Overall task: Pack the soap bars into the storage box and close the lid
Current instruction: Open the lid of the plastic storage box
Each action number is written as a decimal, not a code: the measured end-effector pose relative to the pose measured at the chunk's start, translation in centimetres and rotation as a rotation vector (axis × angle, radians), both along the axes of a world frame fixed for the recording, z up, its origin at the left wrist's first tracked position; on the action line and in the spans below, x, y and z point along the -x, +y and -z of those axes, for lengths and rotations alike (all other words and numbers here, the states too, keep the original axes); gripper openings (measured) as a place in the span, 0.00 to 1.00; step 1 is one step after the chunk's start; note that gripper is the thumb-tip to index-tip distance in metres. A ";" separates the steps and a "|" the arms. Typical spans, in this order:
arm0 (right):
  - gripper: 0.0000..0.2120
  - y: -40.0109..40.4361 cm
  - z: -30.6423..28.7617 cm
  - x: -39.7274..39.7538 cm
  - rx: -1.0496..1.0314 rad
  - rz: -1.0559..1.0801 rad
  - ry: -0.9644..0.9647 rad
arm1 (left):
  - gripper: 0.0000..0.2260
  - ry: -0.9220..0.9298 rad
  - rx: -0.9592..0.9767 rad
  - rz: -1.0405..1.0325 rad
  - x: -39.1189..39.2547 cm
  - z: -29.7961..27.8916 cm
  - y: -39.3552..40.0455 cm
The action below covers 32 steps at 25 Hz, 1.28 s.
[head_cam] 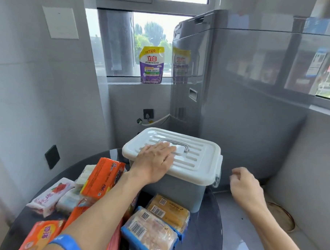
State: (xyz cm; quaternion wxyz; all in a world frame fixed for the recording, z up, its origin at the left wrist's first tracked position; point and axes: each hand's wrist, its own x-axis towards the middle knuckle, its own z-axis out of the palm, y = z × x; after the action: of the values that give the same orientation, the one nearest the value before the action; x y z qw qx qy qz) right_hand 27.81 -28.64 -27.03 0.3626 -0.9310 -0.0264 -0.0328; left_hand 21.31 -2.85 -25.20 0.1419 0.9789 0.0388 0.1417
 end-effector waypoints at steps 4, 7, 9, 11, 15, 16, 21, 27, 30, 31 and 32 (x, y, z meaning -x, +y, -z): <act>0.13 3.8 -5.4 1.9 0.038 -0.386 -0.542 | 0.19 -0.116 0.133 -0.060 1.1 0.1 0.0; 0.21 8.3 -5.4 3.8 0.491 -0.654 -0.514 | 0.19 -0.180 0.010 -0.288 2.3 0.9 -0.7; 0.21 9.9 -5.1 4.0 0.601 -0.650 -0.510 | 0.21 -0.184 -0.005 -0.327 2.9 1.2 -0.6; 0.18 10.5 -5.2 3.7 0.552 -0.622 -0.523 | 0.22 -0.184 0.002 -0.334 3.5 1.2 -0.1; 0.17 11.1 -5.4 3.6 0.582 -0.623 -0.474 | 0.22 -0.223 0.033 -0.369 4.7 1.2 0.8; 0.18 11.1 -5.6 3.5 0.567 -0.621 -0.447 | 0.22 -0.250 0.050 -0.368 5.0 1.0 0.9; 0.20 10.7 -8.3 2.4 0.461 -0.572 -0.394 | 0.24 -0.404 0.085 -0.321 5.9 -0.4 1.0; 0.18 9.0 -9.4 1.8 0.338 -0.514 -0.292 | 0.29 -0.346 0.113 -0.015 6.5 -0.5 -0.3; 0.19 7.4 -9.7 1.4 0.210 -0.461 -0.235 | 0.29 -0.076 -0.054 0.039 6.2 -0.1 -0.5; 0.19 6.9 -9.9 1.3 0.150 -0.446 -0.204 | 0.26 0.047 -0.125 0.010 5.8 0.0 -0.8; 0.19 6.2 -10.1 1.1 0.089 -0.438 -0.172 | 0.22 0.119 -0.174 -0.037 5.4 -0.1 -1.3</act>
State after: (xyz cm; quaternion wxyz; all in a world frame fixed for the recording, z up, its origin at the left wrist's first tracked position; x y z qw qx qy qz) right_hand 26.66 -22.41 -16.92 0.3160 -0.9119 -0.2601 -0.0312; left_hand 15.96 -4.16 -25.09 0.0513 0.9933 0.0526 0.0890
